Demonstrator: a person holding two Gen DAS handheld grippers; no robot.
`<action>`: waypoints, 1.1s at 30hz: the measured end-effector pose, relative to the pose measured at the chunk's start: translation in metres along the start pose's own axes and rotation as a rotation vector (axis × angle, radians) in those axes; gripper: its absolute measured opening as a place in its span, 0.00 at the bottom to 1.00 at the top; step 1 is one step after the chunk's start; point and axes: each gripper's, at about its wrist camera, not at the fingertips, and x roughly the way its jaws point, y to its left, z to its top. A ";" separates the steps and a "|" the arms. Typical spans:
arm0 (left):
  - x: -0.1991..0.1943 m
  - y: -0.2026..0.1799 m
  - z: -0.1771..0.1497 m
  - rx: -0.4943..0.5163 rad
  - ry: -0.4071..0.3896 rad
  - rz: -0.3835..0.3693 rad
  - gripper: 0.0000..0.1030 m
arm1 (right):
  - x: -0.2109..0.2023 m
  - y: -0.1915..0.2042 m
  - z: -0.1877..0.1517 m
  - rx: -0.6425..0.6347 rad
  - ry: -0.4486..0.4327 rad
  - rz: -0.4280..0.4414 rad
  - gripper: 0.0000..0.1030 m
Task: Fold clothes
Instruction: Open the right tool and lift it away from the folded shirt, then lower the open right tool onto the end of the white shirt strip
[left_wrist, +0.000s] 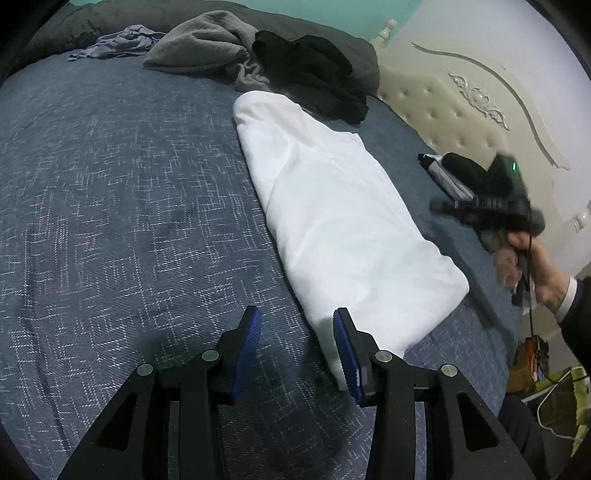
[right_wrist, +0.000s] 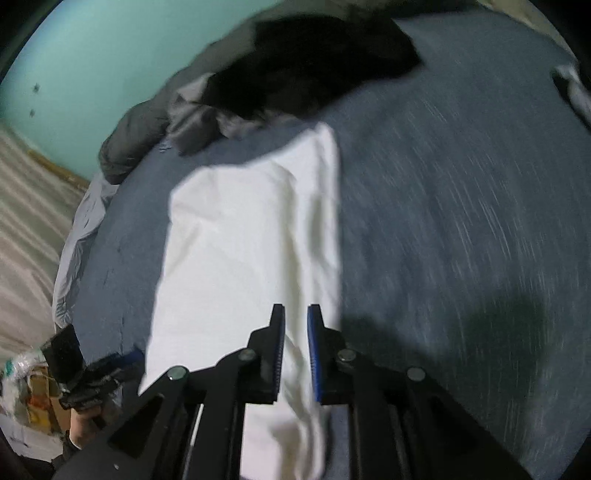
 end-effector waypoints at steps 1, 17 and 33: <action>0.000 0.001 0.000 -0.002 0.000 0.001 0.43 | 0.005 0.012 0.011 -0.034 -0.001 -0.004 0.26; -0.029 0.032 0.009 -0.059 -0.057 0.058 0.43 | 0.142 0.203 0.103 -0.386 0.137 -0.214 0.38; -0.032 0.042 0.007 -0.085 -0.067 0.042 0.43 | 0.196 0.229 0.118 -0.428 0.149 -0.369 0.06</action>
